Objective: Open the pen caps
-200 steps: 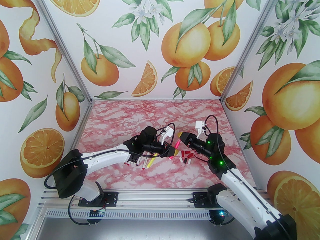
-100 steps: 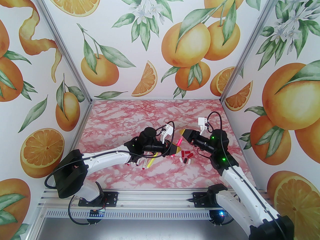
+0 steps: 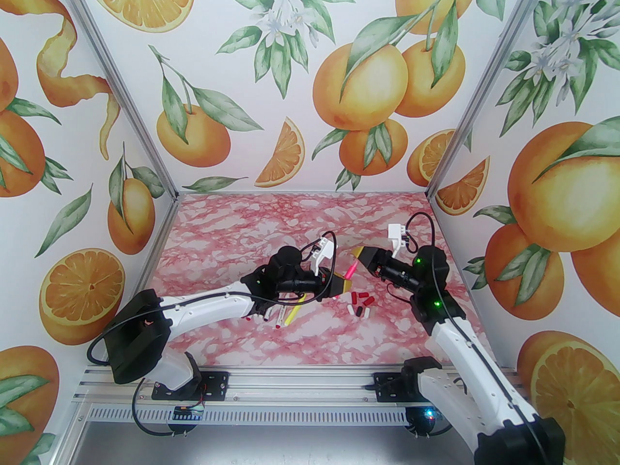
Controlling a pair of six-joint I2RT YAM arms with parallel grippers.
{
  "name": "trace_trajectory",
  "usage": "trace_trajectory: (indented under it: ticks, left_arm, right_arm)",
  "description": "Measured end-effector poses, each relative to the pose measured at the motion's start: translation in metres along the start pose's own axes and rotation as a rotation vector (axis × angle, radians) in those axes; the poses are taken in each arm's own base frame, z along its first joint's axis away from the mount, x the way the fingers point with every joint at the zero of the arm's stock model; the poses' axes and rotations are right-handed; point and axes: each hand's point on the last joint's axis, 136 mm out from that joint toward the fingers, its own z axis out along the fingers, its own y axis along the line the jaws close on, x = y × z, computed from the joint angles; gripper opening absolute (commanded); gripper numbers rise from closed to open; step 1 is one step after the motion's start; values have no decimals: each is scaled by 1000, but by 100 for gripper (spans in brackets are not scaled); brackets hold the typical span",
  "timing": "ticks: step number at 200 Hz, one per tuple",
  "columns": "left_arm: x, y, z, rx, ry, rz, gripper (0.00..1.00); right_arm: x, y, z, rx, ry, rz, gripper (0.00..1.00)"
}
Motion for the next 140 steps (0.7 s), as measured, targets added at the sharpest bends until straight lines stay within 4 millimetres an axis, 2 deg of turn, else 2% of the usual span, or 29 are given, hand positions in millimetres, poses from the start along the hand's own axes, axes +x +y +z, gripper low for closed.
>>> trace_trajectory:
  ticks: [57, 66, 82, 91, 103, 127, 140]
  left_arm:
    - [-3, 3, 3, -5, -17, 2, 0]
    - [12, -1, 3, 24, 44, -11, 0]
    - [55, -11, 5, 74, 186, -47, 0]
    - [72, -17, 5, 97, 244, -60, 0]
    - [87, -20, 4, 113, 297, -76, 0]
    - [90, -17, 2, 110, 312, -85, 0]
    - [88, -15, 1, 101, 309, -88, 0]
  right_arm:
    - [-15, -1, 1, -14, -30, 26, 0]
    - [-42, -5, -4, 16, -148, 6, 0]
    - [-95, -6, -24, 61, -363, -31, 0]
    - [-111, 0, -32, 64, -429, -59, 0]
    - [-124, 10, -38, 52, -481, -82, 0]
    - [-132, 22, -43, 33, -520, -113, 0]
    - [-132, 20, -43, 35, -519, -111, 14]
